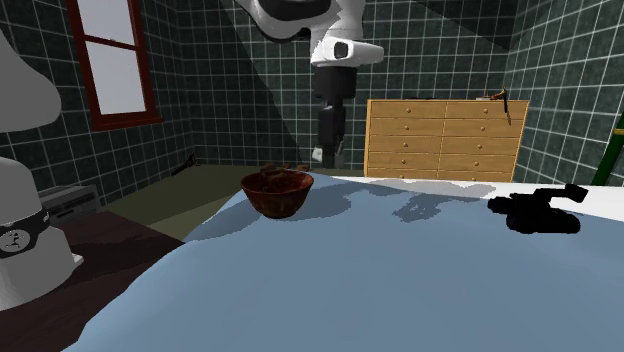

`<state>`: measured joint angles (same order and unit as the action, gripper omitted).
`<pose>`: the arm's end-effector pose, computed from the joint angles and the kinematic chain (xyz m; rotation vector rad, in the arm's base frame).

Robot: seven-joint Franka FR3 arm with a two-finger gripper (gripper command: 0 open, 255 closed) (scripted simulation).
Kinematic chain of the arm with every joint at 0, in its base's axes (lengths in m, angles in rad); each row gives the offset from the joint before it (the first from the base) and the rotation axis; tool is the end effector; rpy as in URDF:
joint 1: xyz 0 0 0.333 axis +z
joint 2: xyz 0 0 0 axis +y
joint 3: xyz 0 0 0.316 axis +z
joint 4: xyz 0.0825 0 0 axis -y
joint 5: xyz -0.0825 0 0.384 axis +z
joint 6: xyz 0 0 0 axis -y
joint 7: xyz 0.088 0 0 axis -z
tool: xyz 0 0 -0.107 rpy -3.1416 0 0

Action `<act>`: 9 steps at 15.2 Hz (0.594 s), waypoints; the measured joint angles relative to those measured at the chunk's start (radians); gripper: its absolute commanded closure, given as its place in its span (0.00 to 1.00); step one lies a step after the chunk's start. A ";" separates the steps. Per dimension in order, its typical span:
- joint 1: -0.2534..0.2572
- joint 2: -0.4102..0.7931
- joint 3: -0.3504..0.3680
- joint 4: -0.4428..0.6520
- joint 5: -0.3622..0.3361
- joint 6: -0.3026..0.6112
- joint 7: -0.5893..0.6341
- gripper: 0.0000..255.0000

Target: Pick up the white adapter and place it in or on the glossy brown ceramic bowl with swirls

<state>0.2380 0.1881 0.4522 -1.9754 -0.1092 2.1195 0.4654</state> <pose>0.4611 0.3638 0.3817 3.0902 0.4307 -0.0211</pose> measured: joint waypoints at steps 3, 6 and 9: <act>0.027 -0.057 0.030 -0.076 0.025 0.024 0.048 1.00; 0.051 -0.114 0.057 -0.139 0.055 0.035 0.085 1.00; 0.084 -0.161 0.091 -0.198 0.083 0.053 0.137 1.00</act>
<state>0.3220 0.0269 0.5428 -2.1736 -0.0259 2.1721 0.6023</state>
